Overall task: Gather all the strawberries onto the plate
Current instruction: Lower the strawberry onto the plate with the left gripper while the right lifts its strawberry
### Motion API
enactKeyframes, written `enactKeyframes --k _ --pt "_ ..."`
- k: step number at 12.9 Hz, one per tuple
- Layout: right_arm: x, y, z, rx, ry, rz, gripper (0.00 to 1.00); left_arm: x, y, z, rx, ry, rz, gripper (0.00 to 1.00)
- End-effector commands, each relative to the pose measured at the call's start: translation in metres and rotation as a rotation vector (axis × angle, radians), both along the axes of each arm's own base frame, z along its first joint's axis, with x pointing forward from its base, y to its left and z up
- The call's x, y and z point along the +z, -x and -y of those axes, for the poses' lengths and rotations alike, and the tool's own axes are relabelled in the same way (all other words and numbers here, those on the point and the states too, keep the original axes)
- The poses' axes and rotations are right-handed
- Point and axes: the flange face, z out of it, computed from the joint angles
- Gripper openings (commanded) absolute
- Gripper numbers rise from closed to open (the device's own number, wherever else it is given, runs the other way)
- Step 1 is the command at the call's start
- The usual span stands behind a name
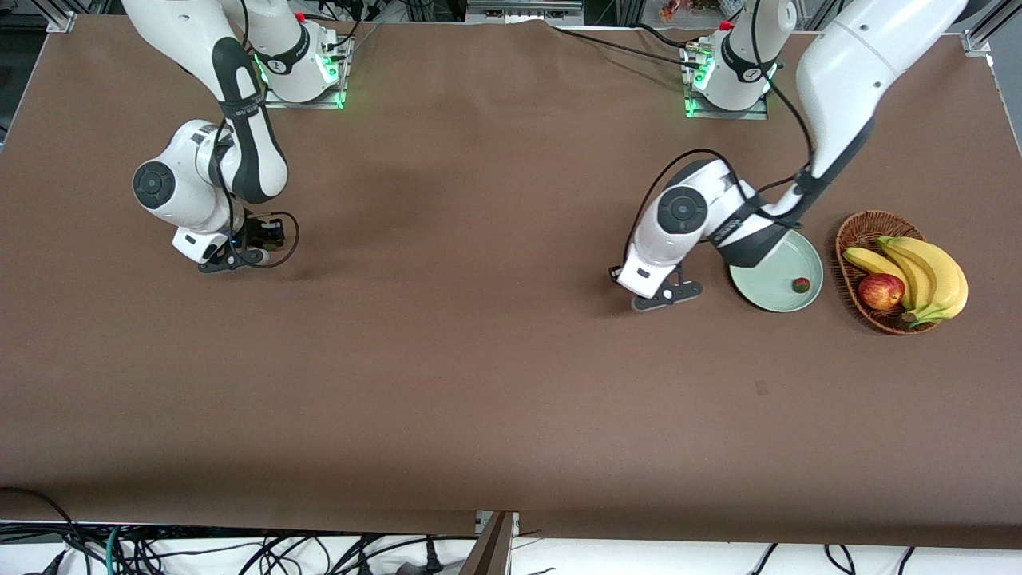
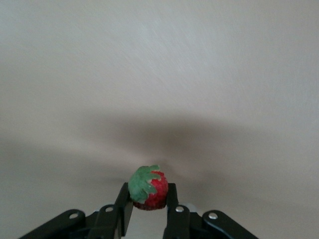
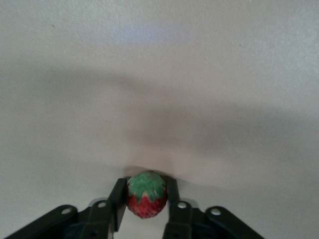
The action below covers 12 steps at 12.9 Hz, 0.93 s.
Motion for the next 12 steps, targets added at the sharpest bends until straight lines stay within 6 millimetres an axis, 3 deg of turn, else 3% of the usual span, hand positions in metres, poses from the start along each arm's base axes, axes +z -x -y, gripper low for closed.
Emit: enactKeyframes --k 1,3,5,7,8,10,12 --pt "0.001 0.007 0.003 0.001 -0.032 0.006 0.03 0.035 -0.020 -0.090 -0.061 0.001 -0.066 0.12" --pt "0.006 0.000 0.000 -0.007 -0.036 0.022 0.01 0.049 -0.026 -0.163 -0.103 0.012 -0.115 0.12" --pt "0.016 -0.020 -0.033 -0.007 -0.068 0.065 0.01 0.043 -0.029 -0.218 -0.139 0.028 -0.139 0.12" --pt "0.026 -0.049 -0.094 -0.066 -0.101 0.112 0.02 0.019 -0.029 -0.257 -0.149 0.016 -0.157 0.12" --pt "0.032 -0.069 -0.135 -0.104 -0.113 0.136 0.02 0.008 -0.029 -0.271 -0.140 0.015 -0.157 0.13" --pt "0.042 -0.090 -0.221 -0.232 -0.153 0.131 0.02 -0.004 -0.028 -0.282 -0.128 0.018 -0.161 0.13" --pt "0.041 -0.091 -0.289 -0.370 -0.175 0.093 0.03 -0.008 -0.028 -0.284 -0.133 0.023 -0.168 0.16"
